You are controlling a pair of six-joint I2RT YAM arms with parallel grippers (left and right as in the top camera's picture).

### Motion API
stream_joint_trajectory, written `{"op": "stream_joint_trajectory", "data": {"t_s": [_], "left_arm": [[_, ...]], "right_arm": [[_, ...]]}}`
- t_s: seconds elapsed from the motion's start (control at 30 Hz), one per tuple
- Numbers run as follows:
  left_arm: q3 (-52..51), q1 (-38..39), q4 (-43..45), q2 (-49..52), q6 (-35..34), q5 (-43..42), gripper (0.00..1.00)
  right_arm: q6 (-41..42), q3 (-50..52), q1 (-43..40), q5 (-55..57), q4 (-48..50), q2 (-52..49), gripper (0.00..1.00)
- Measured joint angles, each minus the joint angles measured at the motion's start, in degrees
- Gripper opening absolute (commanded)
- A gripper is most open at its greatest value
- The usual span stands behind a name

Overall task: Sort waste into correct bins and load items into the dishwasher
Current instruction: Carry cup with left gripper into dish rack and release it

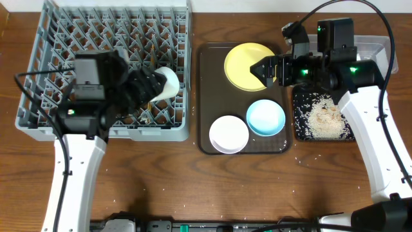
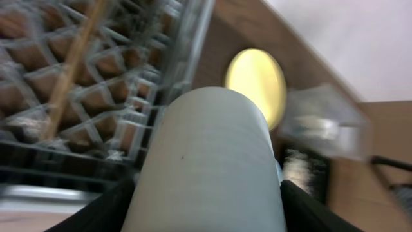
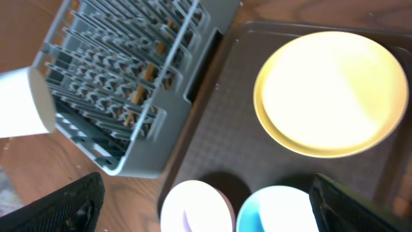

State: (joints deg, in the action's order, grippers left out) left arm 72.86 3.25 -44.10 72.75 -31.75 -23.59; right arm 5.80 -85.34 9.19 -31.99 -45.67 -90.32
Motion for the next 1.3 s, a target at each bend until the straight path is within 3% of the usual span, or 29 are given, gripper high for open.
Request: {"op": "stream_joint_trajectory", "data": {"t_s": [0.13, 0.3, 0.63, 1.03, 1.17, 1.3], "left_arm": [[0.4, 4.8, -3.2, 0.3, 2.6, 9.3, 0.19], [0.4, 7.4, -4.7, 4.7, 4.8, 15.0, 0.15], [0.4, 9.6, -6.3, 17.0, 6.3, 17.4, 0.14], [0.4, 9.6, -9.1, 18.4, 6.4, 19.1, 0.15], [0.4, 9.6, -9.5, 20.1, 6.4, 19.3, 0.33], [0.4, 9.6, -9.4, 22.4, 6.4, 19.3, 0.7]], "right_arm": [[-0.7, 0.0, 0.0, 1.0, -1.6, 0.0, 0.99], [-1.6, 0.0, 0.0, 1.6, -2.8, 0.0, 0.99], [-2.2, 0.0, 0.0, 2.0, -4.0, 0.0, 0.98], [-2.3, 0.0, 0.4, 2.0, -4.2, 0.0, 0.98], [-2.3, 0.0, 0.4, 2.1, -4.4, 0.0, 0.98], [-2.3, 0.0, 0.4, 2.1, -4.7, 0.0, 0.99]]}}
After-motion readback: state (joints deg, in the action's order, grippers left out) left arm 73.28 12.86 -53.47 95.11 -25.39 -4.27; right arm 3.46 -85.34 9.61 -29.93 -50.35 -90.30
